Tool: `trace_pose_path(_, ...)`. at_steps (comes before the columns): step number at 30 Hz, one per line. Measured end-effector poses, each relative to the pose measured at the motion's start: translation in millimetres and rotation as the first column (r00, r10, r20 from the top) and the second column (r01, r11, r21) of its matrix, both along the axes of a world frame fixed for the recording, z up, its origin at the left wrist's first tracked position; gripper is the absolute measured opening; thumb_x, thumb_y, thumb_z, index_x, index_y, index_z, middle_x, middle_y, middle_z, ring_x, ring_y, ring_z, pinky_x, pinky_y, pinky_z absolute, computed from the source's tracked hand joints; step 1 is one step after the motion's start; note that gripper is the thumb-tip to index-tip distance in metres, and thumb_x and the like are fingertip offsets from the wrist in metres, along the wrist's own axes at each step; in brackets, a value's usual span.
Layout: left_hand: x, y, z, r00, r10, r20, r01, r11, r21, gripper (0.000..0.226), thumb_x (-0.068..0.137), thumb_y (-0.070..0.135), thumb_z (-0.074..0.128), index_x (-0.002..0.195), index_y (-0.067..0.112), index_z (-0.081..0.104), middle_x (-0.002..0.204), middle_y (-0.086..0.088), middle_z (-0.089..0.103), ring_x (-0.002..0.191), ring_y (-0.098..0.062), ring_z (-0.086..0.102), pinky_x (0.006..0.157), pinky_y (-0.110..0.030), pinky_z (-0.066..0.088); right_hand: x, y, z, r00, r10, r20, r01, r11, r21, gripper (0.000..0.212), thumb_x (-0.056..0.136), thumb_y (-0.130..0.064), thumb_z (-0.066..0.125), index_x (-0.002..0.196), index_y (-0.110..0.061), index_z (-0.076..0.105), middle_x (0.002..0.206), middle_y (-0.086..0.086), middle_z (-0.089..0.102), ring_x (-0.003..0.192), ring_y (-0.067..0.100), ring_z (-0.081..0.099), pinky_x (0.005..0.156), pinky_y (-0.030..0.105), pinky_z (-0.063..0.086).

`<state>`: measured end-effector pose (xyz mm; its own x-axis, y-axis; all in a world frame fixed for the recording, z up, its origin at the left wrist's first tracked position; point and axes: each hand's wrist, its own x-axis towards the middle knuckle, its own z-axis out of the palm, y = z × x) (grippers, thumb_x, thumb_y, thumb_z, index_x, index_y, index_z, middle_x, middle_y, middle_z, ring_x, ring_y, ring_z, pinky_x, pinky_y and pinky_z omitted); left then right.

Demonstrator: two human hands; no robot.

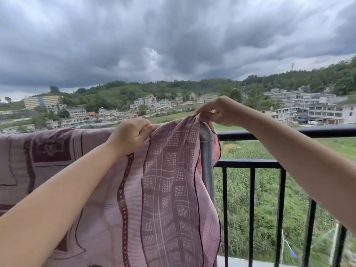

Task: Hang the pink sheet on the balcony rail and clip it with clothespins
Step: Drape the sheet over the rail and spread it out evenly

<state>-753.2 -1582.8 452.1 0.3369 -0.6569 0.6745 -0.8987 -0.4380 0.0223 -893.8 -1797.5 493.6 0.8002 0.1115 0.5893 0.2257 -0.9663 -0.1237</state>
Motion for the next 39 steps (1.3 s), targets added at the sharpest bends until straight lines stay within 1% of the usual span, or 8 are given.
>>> trace_pose_path(9,-11,6,-2,0.999,0.046,0.017,-0.046,0.999,0.005,0.08,0.067,0.061,0.034,0.122,0.006,0.05,0.125,-0.016,0.053,0.119,-0.03,0.044,0.098,-0.037,0.032,-18,-14,-51,0.996,0.045,-0.076,-0.013,0.927,0.374,0.049,0.082,-0.002,0.055,0.127,-0.018,0.043,0.108,-0.008,0.052,0.1,0.008,0.051,0.093,0.027,0.045)
trace_pose_path(14,-61,-17,-31,0.965,0.064,0.256,-0.028,0.99,-0.141,0.049,0.068,0.055,0.047,0.096,0.014,0.044,0.084,-0.012,0.06,0.079,-0.026,0.056,0.075,-0.038,0.046,-8,-26,-84,0.985,0.084,-0.149,-0.007,0.89,0.456,0.038,0.078,-0.008,0.064,0.115,-0.012,0.056,0.102,-0.003,0.059,0.09,0.009,0.055,0.081,0.023,0.048)
trace_pose_path(18,-88,-41,-55,0.98,0.173,0.102,-0.16,0.98,-0.12,0.06,0.061,0.066,0.046,0.094,0.019,0.03,0.093,-0.013,0.056,0.088,-0.031,0.055,0.078,-0.041,0.046,8,-32,-91,0.997,0.005,-0.073,0.031,0.875,0.483,0.022,0.079,-0.014,0.063,0.082,0.008,0.066,0.069,0.006,0.066,0.055,-0.003,0.055,0.059,0.013,0.044)
trace_pose_path(23,-99,-61,-92,0.934,0.353,0.051,-0.35,0.935,-0.06,0.088,0.045,0.07,0.054,0.108,0.013,0.033,0.104,-0.018,0.055,0.092,-0.037,0.057,0.077,-0.044,0.051,12,-40,-101,0.999,0.049,0.015,-0.048,0.803,0.594,0.02,0.083,-0.015,0.059,0.086,0.004,0.066,0.091,0.031,0.066,0.087,0.046,0.06,0.084,0.055,0.048)
trace_pose_path(26,-105,-66,-115,0.905,0.425,-0.024,-0.424,0.905,0.016,0.093,0.041,0.051,0.078,0.111,0.004,0.038,0.096,-0.021,0.057,0.076,-0.036,0.061,0.061,-0.037,0.053,11,-40,-107,0.996,0.089,0.018,-0.081,0.779,0.622,0.02,0.082,-0.015,0.06,0.083,0.005,0.064,0.084,0.024,0.068,0.076,0.038,0.062,0.076,0.044,0.052)
trace_pose_path(30,-109,-64,-123,0.802,0.511,-0.31,-0.526,0.85,0.041,0.069,0.081,0.017,0.055,0.136,0.006,0.015,0.122,-0.023,0.048,0.102,-0.04,0.054,0.075,-0.039,0.042,16,-41,-120,0.969,0.191,-0.156,-0.055,0.785,0.617,0.003,0.079,-0.013,0.062,0.078,-0.011,0.064,0.074,-0.006,0.061,0.069,0.007,0.056,0.063,0.013,0.044)
trace_pose_path(34,-119,-61,-122,0.78,0.458,-0.425,-0.562,0.812,-0.156,0.029,0.083,0.005,0.049,0.111,0.002,0.041,0.085,-0.013,0.053,0.086,-0.035,0.055,0.062,-0.031,0.03,40,-49,-143,0.926,0.205,-0.316,0.013,0.822,0.57,0.015,0.081,-0.003,0.053,0.091,0.002,0.063,0.087,0.013,0.066,0.084,0.026,0.064,0.076,0.038,0.055)
trace_pose_path(39,-118,-49,-99,0.799,0.458,-0.389,-0.589,0.725,-0.356,0.009,0.083,-0.002,0.045,0.089,0.004,0.047,0.063,0.0,0.039,0.071,-0.025,0.043,0.06,-0.032,0.027,56,-63,-152,0.839,0.439,-0.322,0.047,0.531,0.846,0.015,0.091,-0.011,0.042,0.096,-0.004,0.054,0.077,0.007,0.062,0.044,0.004,0.062,0.046,0.019,0.051)
